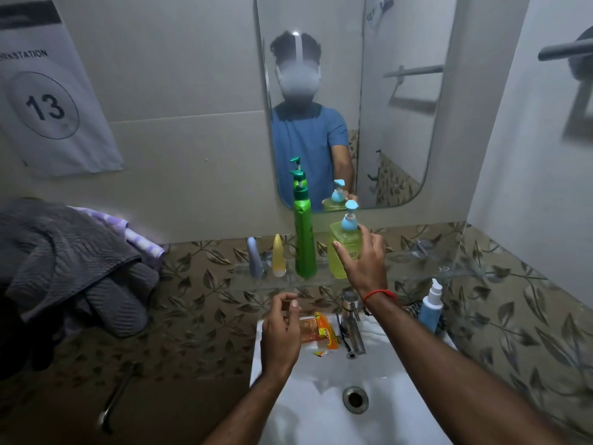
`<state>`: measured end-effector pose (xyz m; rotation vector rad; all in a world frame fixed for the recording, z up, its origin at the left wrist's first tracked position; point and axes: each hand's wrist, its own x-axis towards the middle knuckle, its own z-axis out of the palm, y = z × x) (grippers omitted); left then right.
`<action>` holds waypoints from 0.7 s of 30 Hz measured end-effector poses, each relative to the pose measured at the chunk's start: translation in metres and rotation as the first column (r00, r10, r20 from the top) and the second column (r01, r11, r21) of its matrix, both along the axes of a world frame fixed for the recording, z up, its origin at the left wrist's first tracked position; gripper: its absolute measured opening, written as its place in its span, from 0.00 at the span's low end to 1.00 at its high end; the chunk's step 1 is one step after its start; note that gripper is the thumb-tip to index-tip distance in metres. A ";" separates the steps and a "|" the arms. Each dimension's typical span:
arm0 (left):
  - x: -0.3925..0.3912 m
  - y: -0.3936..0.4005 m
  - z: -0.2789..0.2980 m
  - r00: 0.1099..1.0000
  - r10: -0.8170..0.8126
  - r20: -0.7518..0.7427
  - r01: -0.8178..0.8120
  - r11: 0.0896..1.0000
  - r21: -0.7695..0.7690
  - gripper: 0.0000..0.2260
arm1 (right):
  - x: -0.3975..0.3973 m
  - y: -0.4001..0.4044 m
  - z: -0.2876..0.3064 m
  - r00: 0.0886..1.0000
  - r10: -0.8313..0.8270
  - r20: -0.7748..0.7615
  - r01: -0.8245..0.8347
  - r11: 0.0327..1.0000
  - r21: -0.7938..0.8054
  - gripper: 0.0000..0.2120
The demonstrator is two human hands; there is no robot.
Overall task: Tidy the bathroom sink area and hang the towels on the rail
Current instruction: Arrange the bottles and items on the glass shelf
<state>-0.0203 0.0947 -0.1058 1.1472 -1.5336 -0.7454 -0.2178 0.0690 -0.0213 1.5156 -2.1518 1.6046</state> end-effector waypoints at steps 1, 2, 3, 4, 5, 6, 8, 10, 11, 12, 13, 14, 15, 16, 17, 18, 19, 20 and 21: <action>0.002 0.001 0.001 1.000 0.000 0.011 0.000 1.000 0.001 0.04 | 0.001 -0.004 0.000 1.000 0.000 0.005 0.000 1.000 0.018 0.32; 0.003 0.002 0.001 1.000 0.003 0.020 -0.003 1.000 0.002 0.04 | 0.002 -0.006 0.000 1.000 0.000 0.006 0.000 0.999 0.032 0.32; 0.005 0.002 0.001 1.000 0.005 0.025 -0.005 1.000 0.005 0.05 | 0.002 -0.008 0.000 1.000 0.001 0.005 -0.001 0.999 0.042 0.33; 0.005 0.003 0.001 1.000 0.006 0.027 -0.006 1.000 0.010 0.05 | 0.002 -0.009 0.000 1.000 0.002 0.003 -0.002 0.999 0.054 0.34; 0.006 0.003 0.001 1.000 0.007 0.029 -0.007 1.000 0.015 0.06 | 0.001 -0.009 0.001 1.000 0.001 -0.007 -0.001 0.997 0.074 0.34; 0.006 0.004 0.001 0.999 0.007 0.036 -0.007 1.000 0.020 0.06 | 0.000 -0.008 0.000 1.000 -0.003 -0.024 0.005 0.995 0.096 0.35; 0.004 0.005 -0.001 0.998 0.006 0.056 -0.007 1.000 0.025 0.07 | -0.007 -0.002 -0.003 0.999 -0.033 -0.042 0.036 0.995 0.093 0.37; 0.001 0.006 -0.003 0.997 -0.005 0.071 0.005 1.000 0.003 0.08 | -0.020 0.013 -0.011 0.996 -0.089 0.020 0.090 0.993 -0.072 0.28; -0.001 0.005 -0.004 0.997 -0.013 0.081 0.014 1.000 -0.013 0.08 | -0.026 0.024 -0.018 0.991 -0.121 0.064 0.132 0.973 -0.191 0.21; -0.004 0.006 -0.004 0.995 -0.026 0.093 0.028 0.999 -0.025 0.08 | -0.036 0.036 -0.029 0.980 -0.165 0.107 0.190 0.939 -0.285 0.14; -0.008 0.006 -0.004 0.994 -0.037 0.102 0.040 0.999 -0.033 0.09 | -0.047 0.047 -0.040 0.965 -0.214 0.153 0.254 0.907 -0.336 0.09; -0.013 0.007 -0.004 0.993 -0.047 0.106 0.051 0.998 -0.036 0.10 | -0.057 0.058 -0.052 0.944 -0.255 0.211 0.316 0.883 -0.346 0.06; -0.018 0.007 -0.003 0.993 -0.056 0.105 0.059 0.998 -0.030 0.10 | -0.067 0.068 -0.064 0.917 -0.286 0.279 0.371 0.870 -0.324 0.06; -0.022 0.008 -0.003 0.993 -0.063 0.099 0.065 0.998 -0.019 0.10 | -0.076 0.075 -0.075 0.888 -0.313 0.336 0.413 0.865 -0.285 0.08; -0.028 0.008 -0.003 0.993 -0.076 0.092 0.077 0.997 -0.005 0.09 | -0.085 0.081 -0.085 0.861 -0.346 0.374 0.446 0.866 -0.225 0.10; -0.034 0.008 -0.003 0.992 -0.093 0.086 0.092 0.996 0.011 0.08 | -0.092 0.086 -0.094 0.835 -0.380 0.398 0.466 0.872 -0.146 0.11; -0.040 0.009 -0.004 0.990 -0.113 0.084 0.111 0.993 0.027 0.08 | -0.099 0.089 -0.101 0.812 -0.411 0.414 0.472 0.880 -0.052 0.11; -0.046 0.011 -0.004 0.987 -0.135 0.082 0.132 0.990 0.042 0.08 | -0.105 0.092 -0.108 0.793 -0.432 0.429 0.461 0.886 0.040 0.11; -0.051 0.013 -0.003 0.985 -0.156 0.072 0.153 0.987 0.055 0.08 | -0.110 0.092 -0.113 0.785 -0.441 0.435 0.435 0.892 0.121 0.13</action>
